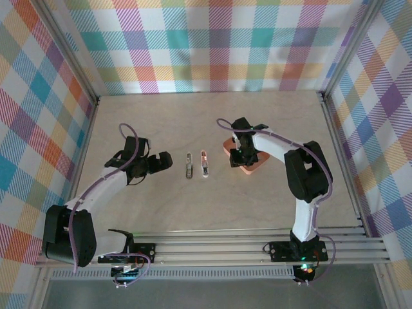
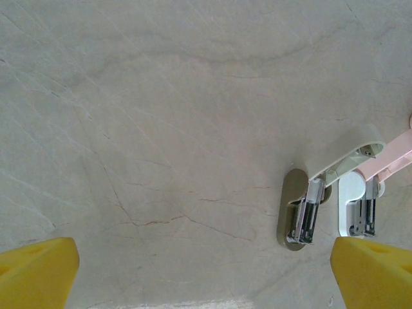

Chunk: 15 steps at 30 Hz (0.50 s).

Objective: Load the staples into the stapler

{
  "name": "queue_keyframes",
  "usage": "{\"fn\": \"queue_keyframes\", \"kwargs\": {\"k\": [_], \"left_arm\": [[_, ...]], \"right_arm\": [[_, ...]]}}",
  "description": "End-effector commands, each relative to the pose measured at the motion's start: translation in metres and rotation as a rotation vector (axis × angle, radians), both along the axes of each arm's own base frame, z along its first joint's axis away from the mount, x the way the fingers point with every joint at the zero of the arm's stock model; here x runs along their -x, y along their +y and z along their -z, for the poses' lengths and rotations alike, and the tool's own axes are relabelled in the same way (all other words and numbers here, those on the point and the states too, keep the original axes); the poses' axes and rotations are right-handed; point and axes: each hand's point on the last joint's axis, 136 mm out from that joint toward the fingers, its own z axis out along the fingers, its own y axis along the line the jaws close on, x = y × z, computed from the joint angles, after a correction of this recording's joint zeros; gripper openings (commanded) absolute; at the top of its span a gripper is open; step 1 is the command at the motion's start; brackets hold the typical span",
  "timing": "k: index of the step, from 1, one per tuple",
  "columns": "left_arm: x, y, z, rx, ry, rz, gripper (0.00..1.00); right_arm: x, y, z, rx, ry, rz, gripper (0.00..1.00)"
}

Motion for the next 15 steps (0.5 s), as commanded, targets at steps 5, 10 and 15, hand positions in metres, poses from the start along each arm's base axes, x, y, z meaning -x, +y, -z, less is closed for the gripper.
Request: {"fn": "queue_keyframes", "kwargs": {"k": [5,10,15], "left_arm": [[-0.005,-0.004,-0.010,0.003,-0.023,0.025,1.00],[-0.005,-0.005,-0.010,0.004,-0.023,0.027,1.00],[-0.005,-0.005,-0.010,0.004,-0.023,0.026,1.00]], "right_arm": [[0.010,-0.004,0.003,-0.002,0.048,0.076,0.27],[0.014,-0.003,0.002,-0.025,0.053,0.128,0.22],[0.021,0.000,0.002,-0.041,0.058,0.155,0.17]]}}
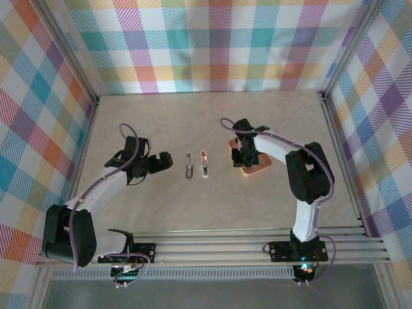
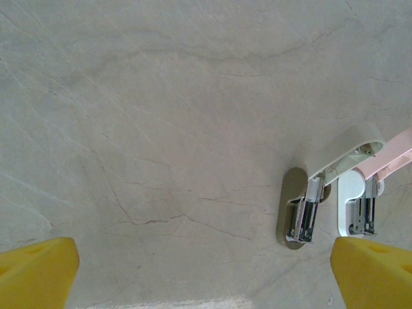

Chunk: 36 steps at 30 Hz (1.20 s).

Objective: Load the staples into the stapler

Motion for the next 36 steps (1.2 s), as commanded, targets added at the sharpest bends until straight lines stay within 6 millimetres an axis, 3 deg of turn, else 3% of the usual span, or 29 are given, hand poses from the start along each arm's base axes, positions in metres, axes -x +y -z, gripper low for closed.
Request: {"fn": "queue_keyframes", "kwargs": {"k": [1,13,17,22,25,28,31,36], "left_arm": [[-0.006,-0.004,-0.010,0.002,-0.026,0.023,1.00],[-0.006,-0.005,-0.010,0.012,-0.029,0.022,1.00],[-0.006,-0.006,-0.012,0.018,-0.032,0.024,1.00],[-0.006,-0.007,-0.012,0.028,-0.031,0.019,1.00],[-0.006,-0.006,-0.012,0.027,-0.031,0.008,1.00],[-0.005,-0.006,-0.010,0.029,-0.028,0.005,1.00],[-0.004,-0.006,-0.009,0.032,-0.024,0.002,1.00],[-0.004,-0.005,-0.011,0.029,-0.032,0.000,1.00]], "right_arm": [[0.019,0.002,0.001,-0.020,0.054,0.051,0.17],[0.043,0.005,0.002,-0.023,0.060,0.136,0.13],[0.049,0.006,-0.009,0.010,0.029,0.130,0.28],[0.043,0.015,-0.048,0.041,-0.081,0.107,0.38],[0.041,0.029,-0.068,0.076,-0.155,0.087,0.46],[0.037,0.053,-0.076,0.095,-0.209,0.055,0.51],[0.032,0.081,-0.073,0.092,-0.239,0.025,0.54],[0.021,0.123,-0.047,0.062,-0.228,-0.013,0.56]]}}
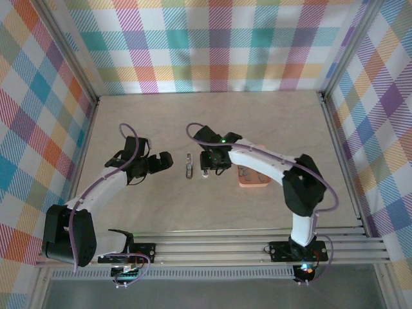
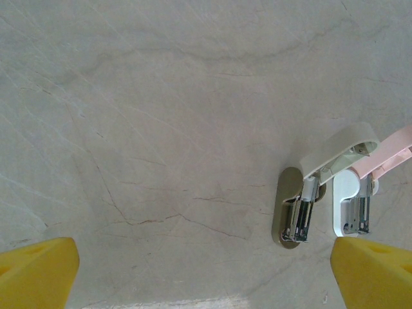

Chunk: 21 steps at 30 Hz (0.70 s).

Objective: Load the staples into the stapler

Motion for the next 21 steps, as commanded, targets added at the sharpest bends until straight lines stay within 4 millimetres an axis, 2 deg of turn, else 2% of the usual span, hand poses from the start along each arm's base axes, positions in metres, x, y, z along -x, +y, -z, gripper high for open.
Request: {"fn": "queue_keyframes", "kwargs": {"k": [1,4,9,21], "left_arm": [[-0.004,-0.003,-0.010,0.016,-0.031,-0.001,1.00],[-0.003,-0.004,-0.009,0.013,-0.028,0.002,1.00],[-0.003,-0.005,-0.008,0.005,-0.026,0.010,1.00],[-0.002,-0.006,-0.005,-0.009,-0.021,0.017,1.00]], "right_arm": [[-0.010,0.016,0.026,0.021,0.018,0.012,0.56],[-0.014,0.025,0.040,0.033,0.025,0.005,0.57],[-0.021,0.020,0.052,0.077,0.003,0.036,0.58],[-0.041,0.033,0.063,0.073,-0.043,0.014,0.55]]}}
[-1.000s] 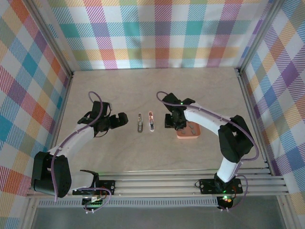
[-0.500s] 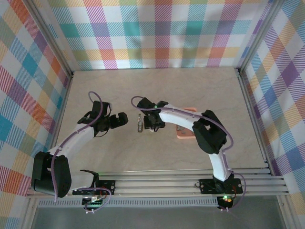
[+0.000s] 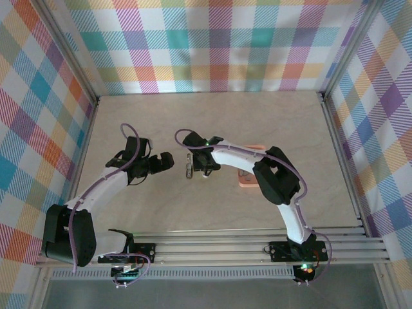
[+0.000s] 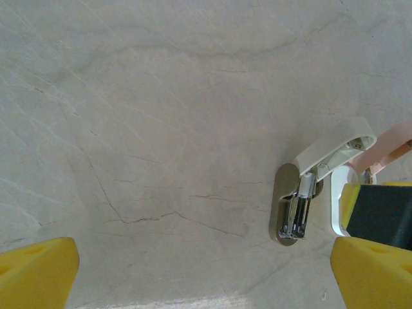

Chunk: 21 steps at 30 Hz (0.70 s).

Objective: Load the staples into the stapler

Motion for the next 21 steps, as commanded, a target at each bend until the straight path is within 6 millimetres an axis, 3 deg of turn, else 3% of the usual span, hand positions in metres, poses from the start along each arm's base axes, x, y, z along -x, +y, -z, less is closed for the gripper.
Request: {"fn": "queue_keyframes", "kwargs": {"k": [1,9,17,21], "left_arm": [[-0.003,-0.002,-0.005,-0.006,-0.021,0.007,1.00],[-0.003,-0.002,-0.005,-0.013,-0.023,0.008,1.00],[-0.003,-0.002,-0.005,-0.016,-0.021,0.009,1.00],[-0.003,-0.003,-0.005,-0.015,-0.022,0.011,1.00]], "right_arm": [[-0.012,0.006,0.001,0.005,-0.031,-0.002,0.55],[-0.022,0.003,0.009,0.021,-0.052,0.013,0.46],[-0.022,-0.003,0.012,0.033,-0.060,0.051,0.29],[-0.022,-0.009,0.010,0.047,-0.067,0.074,0.27]]}}
